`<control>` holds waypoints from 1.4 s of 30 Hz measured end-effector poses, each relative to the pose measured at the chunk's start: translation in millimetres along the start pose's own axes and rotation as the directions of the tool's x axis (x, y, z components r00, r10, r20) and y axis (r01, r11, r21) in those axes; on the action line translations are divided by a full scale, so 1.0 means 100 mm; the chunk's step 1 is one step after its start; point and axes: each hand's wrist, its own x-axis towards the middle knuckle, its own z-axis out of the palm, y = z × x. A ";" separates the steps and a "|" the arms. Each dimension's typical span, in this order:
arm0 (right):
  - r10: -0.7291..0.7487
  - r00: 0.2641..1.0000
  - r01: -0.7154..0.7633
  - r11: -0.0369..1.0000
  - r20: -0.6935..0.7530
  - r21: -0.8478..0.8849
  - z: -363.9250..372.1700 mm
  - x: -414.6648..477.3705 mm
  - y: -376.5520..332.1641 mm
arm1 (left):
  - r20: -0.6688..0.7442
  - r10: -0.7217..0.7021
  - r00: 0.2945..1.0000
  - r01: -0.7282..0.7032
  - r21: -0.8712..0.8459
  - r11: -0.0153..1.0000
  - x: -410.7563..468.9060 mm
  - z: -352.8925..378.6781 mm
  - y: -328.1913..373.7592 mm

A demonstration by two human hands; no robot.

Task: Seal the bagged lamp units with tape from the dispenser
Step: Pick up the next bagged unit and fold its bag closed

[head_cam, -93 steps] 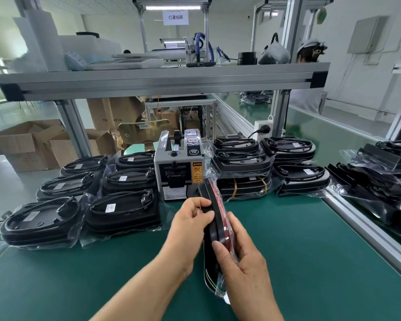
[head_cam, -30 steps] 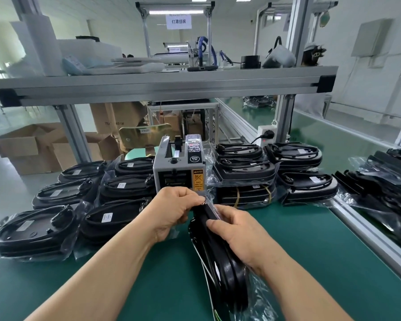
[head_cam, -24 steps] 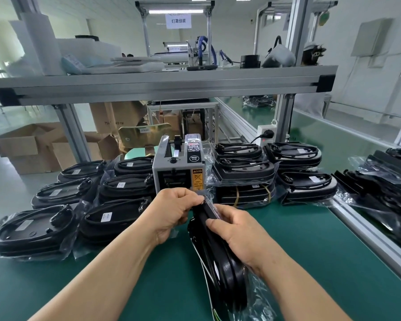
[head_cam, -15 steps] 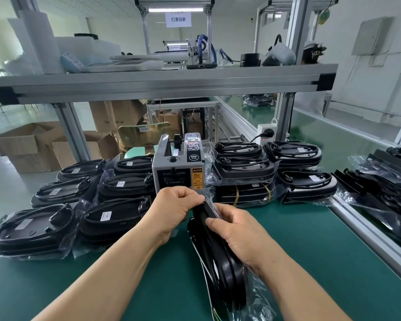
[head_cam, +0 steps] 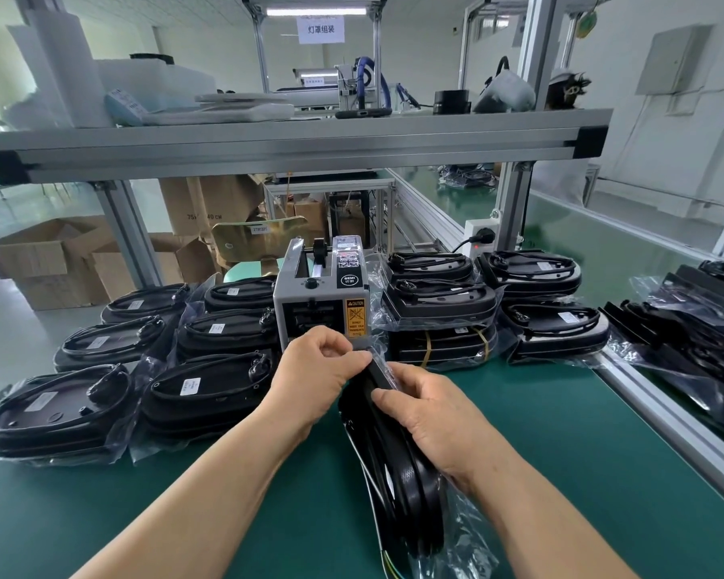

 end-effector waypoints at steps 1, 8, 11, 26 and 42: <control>-0.001 1.000 0.001 1.000 0.000 0.000 0.00 0.00 0.00 | -0.007 -0.039 0.999 0.039 -0.020 0.999 0.01 0.01 -0.02; 0.017 1.000 -0.017 1.000 -0.006 -0.006 0.01 0.00 -0.01 | 0.075 -0.283 0.956 0.293 -0.267 0.918 0.03 0.13 0.05; 0.023 1.000 -0.023 1.000 -0.013 -0.020 -0.01 -0.02 -0.02 | 0.097 -0.337 0.936 0.349 -0.345 0.871 0.05 0.16 0.07; 0.000 0.997 -0.007 0.996 -0.078 -0.084 0.01 -0.08 -0.07 | 0.044 -0.260 0.965 0.255 -0.408 0.876 -0.20 0.18 -0.01; -0.229 0.939 0.308 0.892 -0.255 0.331 0.07 -0.57 -0.08 | 0.059 0.570 0.820 -0.572 0.040 0.819 -1.08 0.04 0.33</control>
